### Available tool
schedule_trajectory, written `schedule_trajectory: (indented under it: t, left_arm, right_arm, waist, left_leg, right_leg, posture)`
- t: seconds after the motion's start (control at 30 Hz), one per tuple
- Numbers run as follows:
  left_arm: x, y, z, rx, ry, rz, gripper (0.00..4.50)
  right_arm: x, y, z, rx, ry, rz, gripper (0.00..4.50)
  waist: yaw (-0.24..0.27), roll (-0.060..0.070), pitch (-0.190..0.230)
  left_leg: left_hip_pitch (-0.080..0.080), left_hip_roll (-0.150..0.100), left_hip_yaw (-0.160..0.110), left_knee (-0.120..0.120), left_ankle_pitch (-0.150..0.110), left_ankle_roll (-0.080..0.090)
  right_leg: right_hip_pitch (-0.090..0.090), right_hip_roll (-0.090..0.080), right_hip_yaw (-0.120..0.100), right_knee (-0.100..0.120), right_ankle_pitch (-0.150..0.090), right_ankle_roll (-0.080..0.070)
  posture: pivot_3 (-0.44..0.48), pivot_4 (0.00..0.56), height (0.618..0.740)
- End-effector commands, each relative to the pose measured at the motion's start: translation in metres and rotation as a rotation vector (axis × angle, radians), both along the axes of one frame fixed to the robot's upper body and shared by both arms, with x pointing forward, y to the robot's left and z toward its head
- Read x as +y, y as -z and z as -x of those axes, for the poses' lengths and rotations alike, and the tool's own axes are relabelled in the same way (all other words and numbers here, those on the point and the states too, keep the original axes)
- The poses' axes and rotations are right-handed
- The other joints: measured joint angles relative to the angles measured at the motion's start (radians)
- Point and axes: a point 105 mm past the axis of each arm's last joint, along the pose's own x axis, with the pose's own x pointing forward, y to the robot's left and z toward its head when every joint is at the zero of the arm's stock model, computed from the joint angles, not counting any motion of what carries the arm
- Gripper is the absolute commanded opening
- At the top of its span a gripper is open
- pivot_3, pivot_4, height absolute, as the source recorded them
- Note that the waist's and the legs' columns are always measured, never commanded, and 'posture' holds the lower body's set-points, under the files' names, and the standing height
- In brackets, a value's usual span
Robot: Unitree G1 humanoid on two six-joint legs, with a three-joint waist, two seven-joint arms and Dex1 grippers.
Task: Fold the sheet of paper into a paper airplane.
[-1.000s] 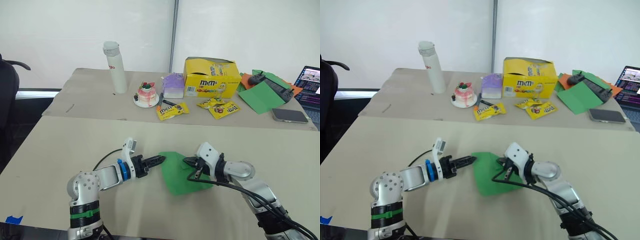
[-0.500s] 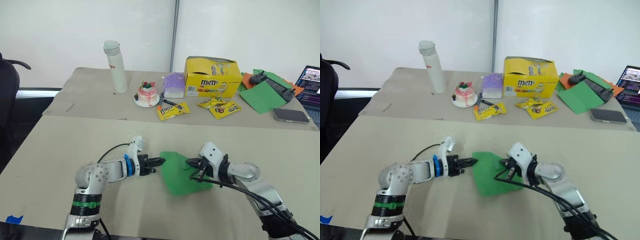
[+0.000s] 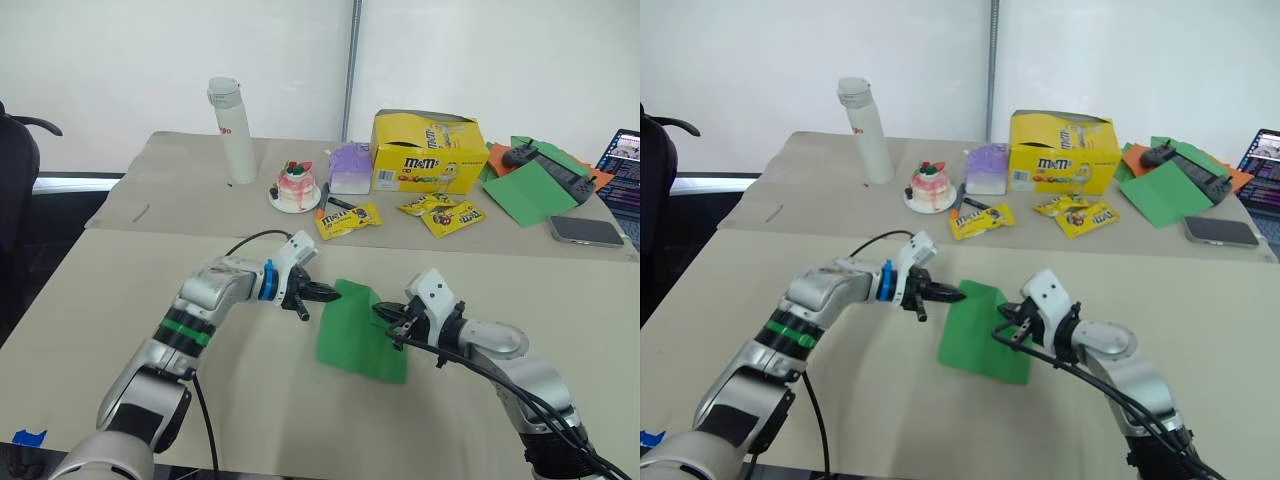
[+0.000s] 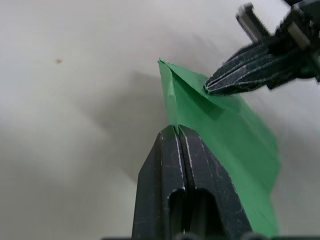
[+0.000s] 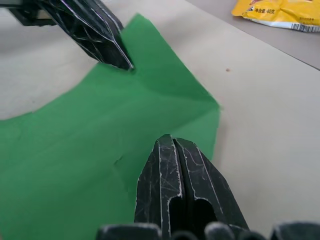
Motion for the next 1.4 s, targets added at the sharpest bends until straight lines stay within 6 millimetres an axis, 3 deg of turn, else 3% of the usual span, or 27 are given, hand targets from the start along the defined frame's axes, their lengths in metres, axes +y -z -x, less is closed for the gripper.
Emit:
schedule_trajectory:
  t: [0.03,0.17,0.43,0.6,0.77,1.1,1.3,1.4]
  left_arm:
    - [-0.007,-0.005,-0.008,-0.17,0.131,-0.068,0.02]
    - [-0.021,0.002,-0.017,-0.344,0.189,-0.136,0.02]
    - [-0.048,0.004,-0.011,-0.646,0.27,-0.157,0.02]
    - [-0.05,0.012,-0.003,-0.744,0.309,-0.2,0.02]
    - [-0.049,0.027,0.007,-0.818,0.389,-0.281,0.02]
    - [-0.048,0.033,0.009,-0.856,0.408,-0.32,0.02]
    - [-0.048,0.022,0.007,-0.781,0.342,-0.228,0.02]
    - [-0.043,0.014,0.008,-0.671,0.317,-0.163,0.82]
  right_arm:
    - [-0.003,-0.009,0.0,-0.036,0.019,-0.015,0.0]
    - [-0.014,0.005,0.004,0.002,0.045,0.024,0.0]
    - [-0.015,0.01,0.007,0.014,0.048,0.005,0.0]
    - [-0.016,-0.029,-0.012,-0.117,0.102,-0.135,0.0]
    - [-0.019,-0.04,-0.02,-0.121,0.096,-0.173,0.0]
    - [-0.012,0.0,-0.015,-0.002,0.09,-0.07,0.0]
    - [-0.012,0.025,-0.014,0.06,0.118,0.012,0.0]
    - [-0.012,0.03,-0.014,0.073,0.124,0.03,0.0]
  waist:
    - [0.0,0.0,0.0]
    - [0.005,0.0,0.0]
    - [0.004,-0.001,0.002]
    - [0.001,0.0,0.002]
    - [0.008,0.0,0.002]
    - [0.012,0.001,0.002]
    - [0.008,0.001,0.002]
    - [0.008,0.001,0.002]
  left_leg:
    - [0.0,0.0,0.0,0.0,0.0,0.0]
    - [-0.001,-0.002,0.0,0.0,0.0,0.0]
    - [-0.001,-0.001,0.0,0.001,0.0,0.001]
    - [0.0,0.0,0.0,0.001,0.0,0.001]
    - [0.001,0.0,0.0,0.002,0.0,0.001]
    - [0.001,0.0,0.0,0.003,0.0,0.001]
    - [0.001,0.0,0.0,0.003,0.0,0.001]
    - [0.001,0.0,0.0,0.003,0.001,0.002]
  right_leg:
    - [0.0,0.0,0.0,0.0,0.0,0.0]
    - [0.0,0.001,0.0,0.0,0.0,0.001]
    - [0.0,0.003,0.0,0.001,0.0,0.002]
    - [0.0,0.004,0.001,0.003,0.0,0.002]
    - [0.001,0.004,0.001,0.003,0.0,0.002]
    - [0.001,0.004,0.001,0.004,0.0,0.002]
    - [0.001,0.004,0.001,0.004,0.0,0.002]
    - [0.001,0.005,0.001,0.005,0.0,0.002]
  posture:
    - [0.0,0.15,0.74]
    - [0.0,0.15,0.74]
    - [0.0,0.15,0.74]
    - [0.0,0.15,0.74]
    - [0.0,0.15,0.74]
    - [0.0,0.15,0.74]
    - [0.0,0.15,0.74]
    - [0.0,0.15,0.74]
